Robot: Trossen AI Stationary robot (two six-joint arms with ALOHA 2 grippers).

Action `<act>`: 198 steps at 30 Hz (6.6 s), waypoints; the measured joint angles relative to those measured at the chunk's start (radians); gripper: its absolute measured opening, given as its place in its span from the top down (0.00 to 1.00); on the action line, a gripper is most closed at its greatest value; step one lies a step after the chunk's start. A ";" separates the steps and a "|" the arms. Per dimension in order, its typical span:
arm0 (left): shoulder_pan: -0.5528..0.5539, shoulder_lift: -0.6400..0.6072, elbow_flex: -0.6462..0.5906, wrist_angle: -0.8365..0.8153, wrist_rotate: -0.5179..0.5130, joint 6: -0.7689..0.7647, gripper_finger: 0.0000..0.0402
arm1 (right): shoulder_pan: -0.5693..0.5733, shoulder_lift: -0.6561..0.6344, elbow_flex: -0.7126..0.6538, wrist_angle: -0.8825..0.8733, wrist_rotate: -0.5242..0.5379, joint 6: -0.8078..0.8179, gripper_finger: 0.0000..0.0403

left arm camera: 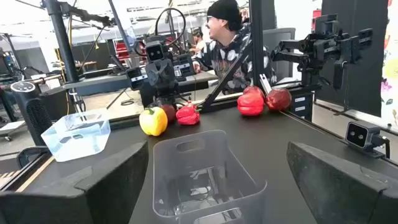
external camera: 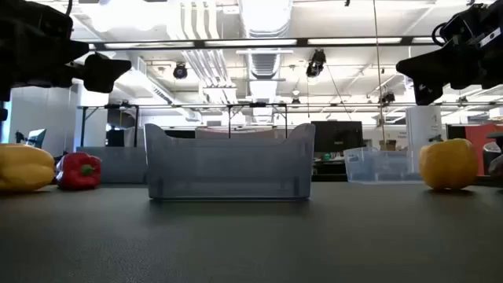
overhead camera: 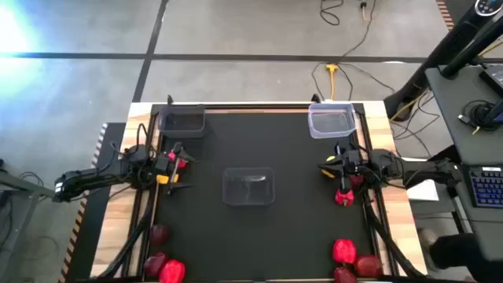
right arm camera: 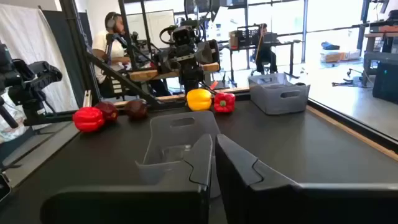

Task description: Sort produce into baskets

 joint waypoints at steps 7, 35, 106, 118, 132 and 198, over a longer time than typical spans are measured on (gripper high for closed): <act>0.000 0.000 0.000 0.000 0.000 0.000 0.09 | 0.000 0.000 0.000 0.000 0.000 0.000 0.97; 0.000 0.000 0.000 0.000 0.000 0.000 0.09 | 0.000 0.000 0.000 0.000 0.000 0.000 0.97; 0.000 0.000 0.000 0.000 0.000 0.000 0.09 | 0.000 0.000 0.000 0.211 0.015 -0.107 0.97; 0.000 0.000 0.000 0.000 0.000 0.000 0.09 | 0.029 0.018 0.000 0.263 0.105 0.373 0.97; 0.000 0.000 0.000 0.000 0.000 0.000 0.09 | 0.146 0.381 0.143 0.361 0.219 0.343 0.97; 0.000 0.000 0.000 0.000 0.000 0.000 0.09 | -0.291 1.368 0.945 -1.242 0.003 0.298 0.22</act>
